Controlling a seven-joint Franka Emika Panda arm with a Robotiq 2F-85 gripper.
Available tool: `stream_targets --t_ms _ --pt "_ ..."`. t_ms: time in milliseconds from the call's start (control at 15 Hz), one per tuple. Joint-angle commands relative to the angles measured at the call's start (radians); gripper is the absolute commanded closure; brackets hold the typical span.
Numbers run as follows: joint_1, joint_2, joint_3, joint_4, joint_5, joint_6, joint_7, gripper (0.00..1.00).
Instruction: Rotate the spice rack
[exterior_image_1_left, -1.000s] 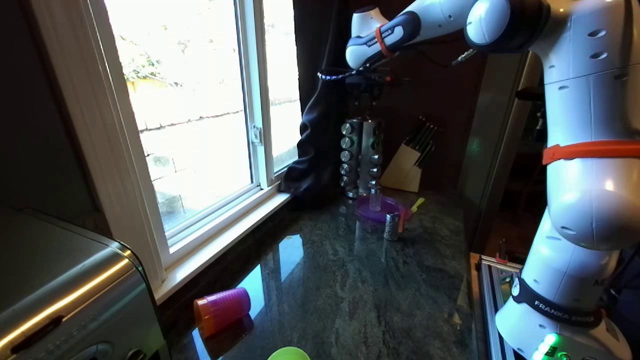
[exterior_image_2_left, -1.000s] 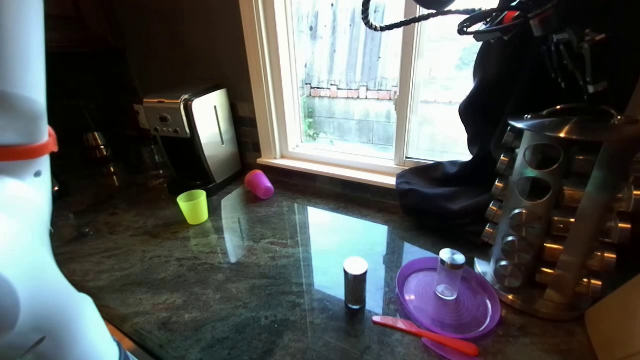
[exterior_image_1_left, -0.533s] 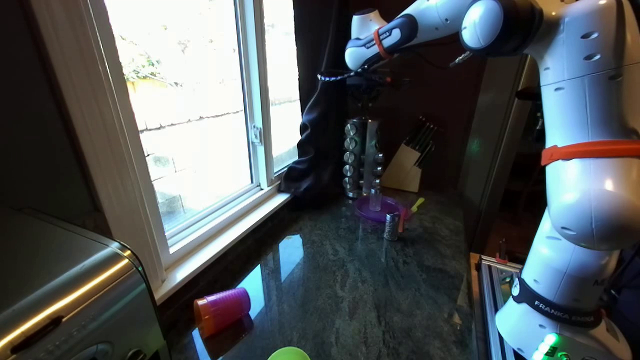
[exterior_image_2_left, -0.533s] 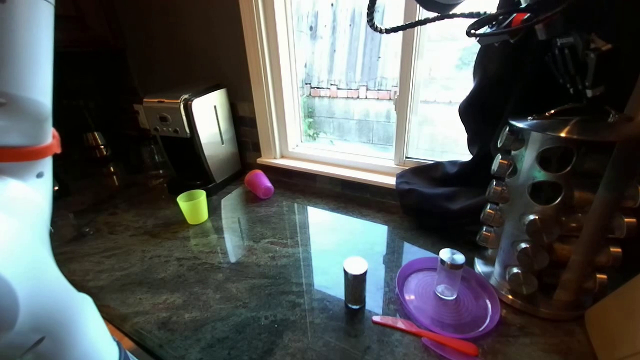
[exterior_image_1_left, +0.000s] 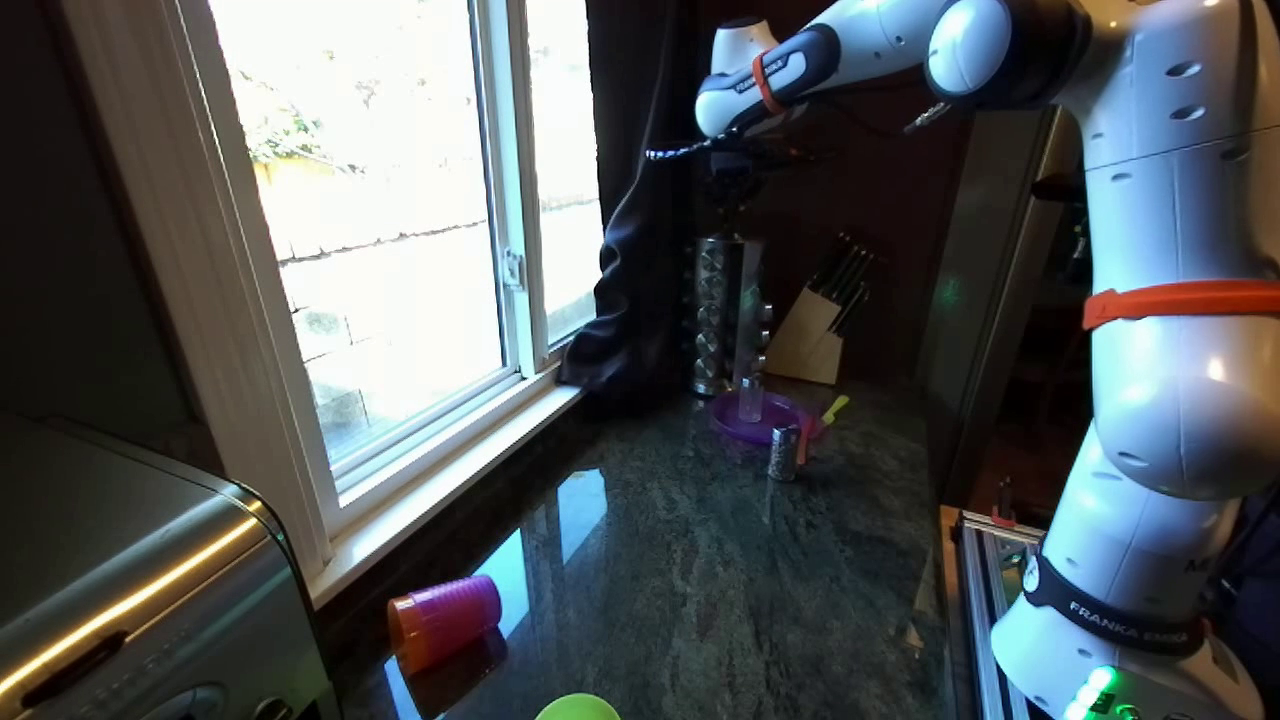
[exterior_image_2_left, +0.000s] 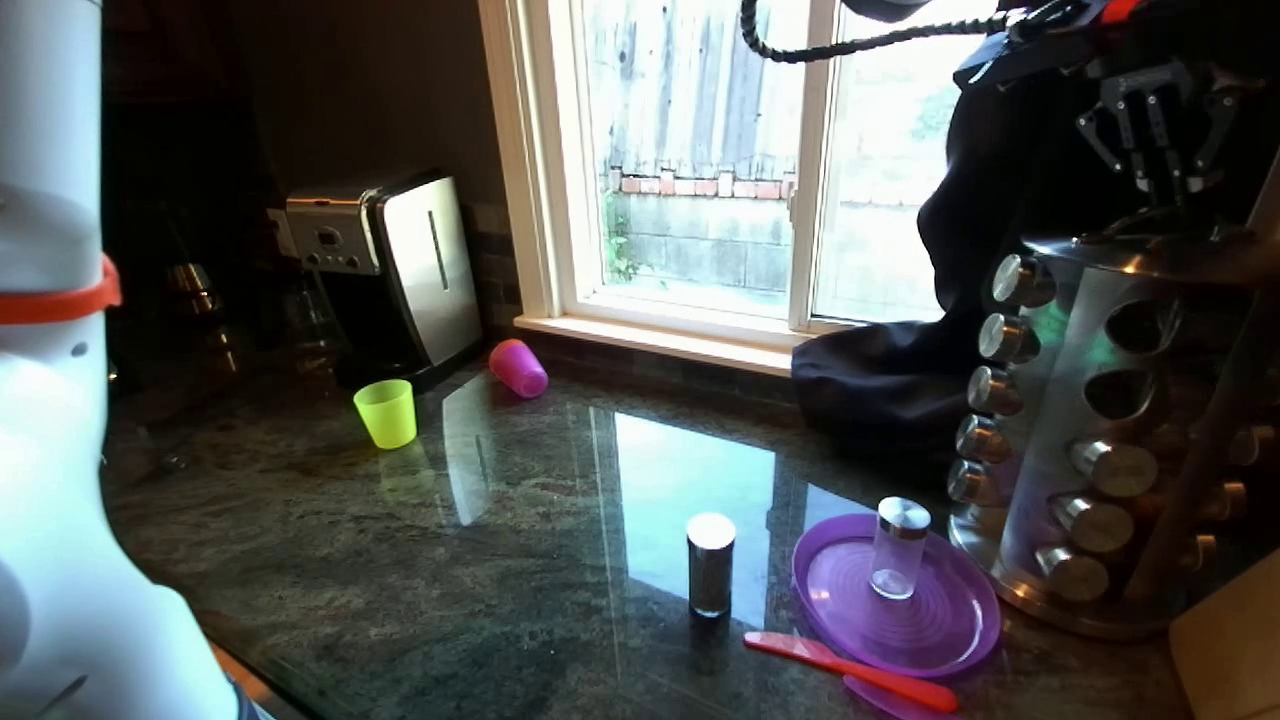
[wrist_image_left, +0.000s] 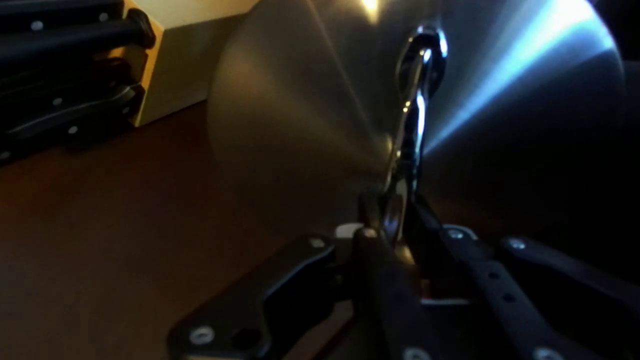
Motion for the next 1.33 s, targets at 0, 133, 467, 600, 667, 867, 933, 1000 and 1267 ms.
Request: stream_targets --t_ms 0,133,467,600,667,867,933,1000,1267 --pt "-0.046 -0.034 0.032 -0.044 0.096 0.032 -0.253 0.95" --pt "-0.071 -0.038 0.049 -0.041 0.173 0.014 -0.390 0.95" --pt "-0.135 -0.032 0.088 -0.018 0.335 -0.038 -0.721 0.95" --pt "-0.158 -0.018 0.099 0.025 0.397 -0.131 -0.804 0.95" --pt "-0.130 -0.016 0.069 0.012 0.327 -0.044 -0.719 0.82" --pt "-0.147 -0.015 0.078 0.028 0.362 -0.089 -0.775 0.82" --pt "-0.146 -0.014 0.080 0.029 0.363 -0.089 -0.777 0.82" --pt "-0.146 -0.014 0.081 0.030 0.363 -0.089 -0.777 0.82" --pt "-0.166 0.004 0.091 0.053 0.378 -0.101 -0.868 0.95"
